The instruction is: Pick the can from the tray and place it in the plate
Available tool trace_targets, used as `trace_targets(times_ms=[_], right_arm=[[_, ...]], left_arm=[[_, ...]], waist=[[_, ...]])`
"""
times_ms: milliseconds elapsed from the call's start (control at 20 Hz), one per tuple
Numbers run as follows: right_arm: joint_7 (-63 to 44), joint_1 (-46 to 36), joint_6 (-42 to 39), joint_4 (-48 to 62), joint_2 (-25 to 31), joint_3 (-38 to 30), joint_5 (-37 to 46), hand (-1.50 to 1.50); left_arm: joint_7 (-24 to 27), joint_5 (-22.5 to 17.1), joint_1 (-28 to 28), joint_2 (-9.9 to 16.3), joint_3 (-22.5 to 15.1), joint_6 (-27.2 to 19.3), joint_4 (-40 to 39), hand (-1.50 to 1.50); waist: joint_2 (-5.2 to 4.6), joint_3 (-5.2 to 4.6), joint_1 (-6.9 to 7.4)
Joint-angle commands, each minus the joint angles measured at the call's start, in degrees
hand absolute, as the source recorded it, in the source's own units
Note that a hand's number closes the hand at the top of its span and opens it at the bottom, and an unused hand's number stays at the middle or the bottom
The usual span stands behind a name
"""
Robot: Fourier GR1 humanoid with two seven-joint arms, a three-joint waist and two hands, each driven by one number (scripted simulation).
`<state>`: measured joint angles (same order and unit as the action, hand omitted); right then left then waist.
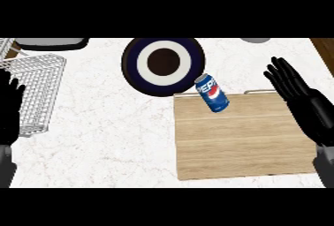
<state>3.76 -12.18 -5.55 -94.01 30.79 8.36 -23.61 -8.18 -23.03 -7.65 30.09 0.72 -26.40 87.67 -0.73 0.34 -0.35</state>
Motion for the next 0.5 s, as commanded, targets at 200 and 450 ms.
trace_targets(times_ms=[200,450], right_arm=[[-17.90,-9.26,5.60,16.16,-4.35,15.99,14.99,1.50],[-29.11,-12.28,1.71,19.90,8.75,25.09,32.61,1.50]], left_arm=[[3.20,4.10,-9.69,2.18,-9.09,9.50,5.91,0.00],[3.14,4.39,-11.39,1.63,-12.39,12.31,6.66,0.00]], waist=[[-2.26,-0.78,7.36],[-2.40,-2.11,8.17]])
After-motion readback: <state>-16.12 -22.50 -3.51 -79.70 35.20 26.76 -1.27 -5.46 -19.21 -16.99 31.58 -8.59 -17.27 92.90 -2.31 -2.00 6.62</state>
